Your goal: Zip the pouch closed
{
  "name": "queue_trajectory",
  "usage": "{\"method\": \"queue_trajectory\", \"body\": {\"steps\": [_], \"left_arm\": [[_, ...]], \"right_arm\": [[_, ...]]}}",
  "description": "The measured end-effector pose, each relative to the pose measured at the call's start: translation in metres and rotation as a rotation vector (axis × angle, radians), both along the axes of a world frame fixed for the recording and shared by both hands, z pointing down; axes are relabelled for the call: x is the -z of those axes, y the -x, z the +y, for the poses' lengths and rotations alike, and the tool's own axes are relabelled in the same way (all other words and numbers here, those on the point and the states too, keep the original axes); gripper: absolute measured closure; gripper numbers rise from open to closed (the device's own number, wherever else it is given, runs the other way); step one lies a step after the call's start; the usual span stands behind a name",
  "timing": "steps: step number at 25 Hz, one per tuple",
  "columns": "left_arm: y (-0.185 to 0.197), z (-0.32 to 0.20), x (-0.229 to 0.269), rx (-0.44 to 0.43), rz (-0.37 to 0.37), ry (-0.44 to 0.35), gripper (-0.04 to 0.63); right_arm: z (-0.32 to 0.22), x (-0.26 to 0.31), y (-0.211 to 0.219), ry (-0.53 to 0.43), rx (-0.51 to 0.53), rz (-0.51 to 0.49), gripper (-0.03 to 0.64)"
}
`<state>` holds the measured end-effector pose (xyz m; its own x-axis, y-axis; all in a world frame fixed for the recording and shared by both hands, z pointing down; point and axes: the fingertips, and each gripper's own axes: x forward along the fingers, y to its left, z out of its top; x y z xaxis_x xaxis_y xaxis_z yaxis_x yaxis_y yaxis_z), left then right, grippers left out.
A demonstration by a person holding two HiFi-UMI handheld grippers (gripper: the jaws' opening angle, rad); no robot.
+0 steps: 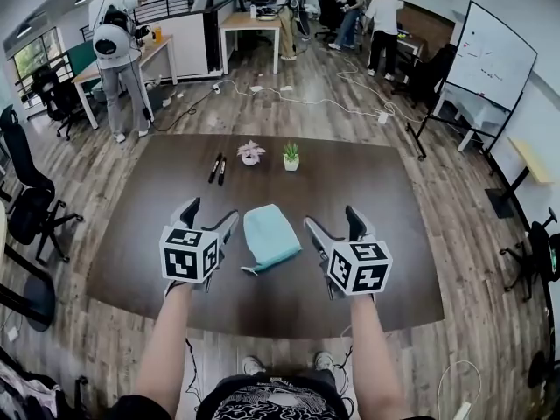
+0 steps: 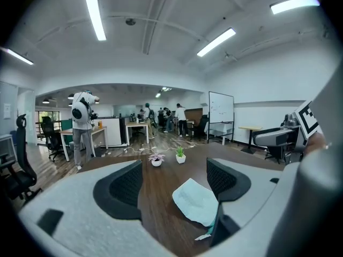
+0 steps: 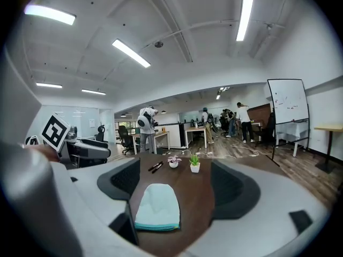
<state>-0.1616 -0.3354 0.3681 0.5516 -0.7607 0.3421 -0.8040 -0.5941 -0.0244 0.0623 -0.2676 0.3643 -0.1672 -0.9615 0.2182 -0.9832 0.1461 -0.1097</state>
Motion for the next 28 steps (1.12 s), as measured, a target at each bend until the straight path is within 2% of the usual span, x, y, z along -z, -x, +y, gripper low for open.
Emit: {"method": "queue_trajectory", "body": {"steps": [9, 15, 28], "left_arm": [[0.006, 0.002, -0.013, -0.05, 0.014, 0.025, 0.253], [0.0, 0.01, -0.039, -0.105, 0.021, 0.084, 0.253], [-0.022, 0.028, -0.099, -0.29, -0.116, 0.162, 0.253]], "right_arm": [[0.009, -0.013, 0.021, 0.025, -0.018, 0.006, 0.219], [0.013, -0.037, 0.036, 0.077, -0.009, -0.005, 0.219], [0.015, -0.093, 0.063, 0.174, 0.029, -0.038, 0.221]]}}
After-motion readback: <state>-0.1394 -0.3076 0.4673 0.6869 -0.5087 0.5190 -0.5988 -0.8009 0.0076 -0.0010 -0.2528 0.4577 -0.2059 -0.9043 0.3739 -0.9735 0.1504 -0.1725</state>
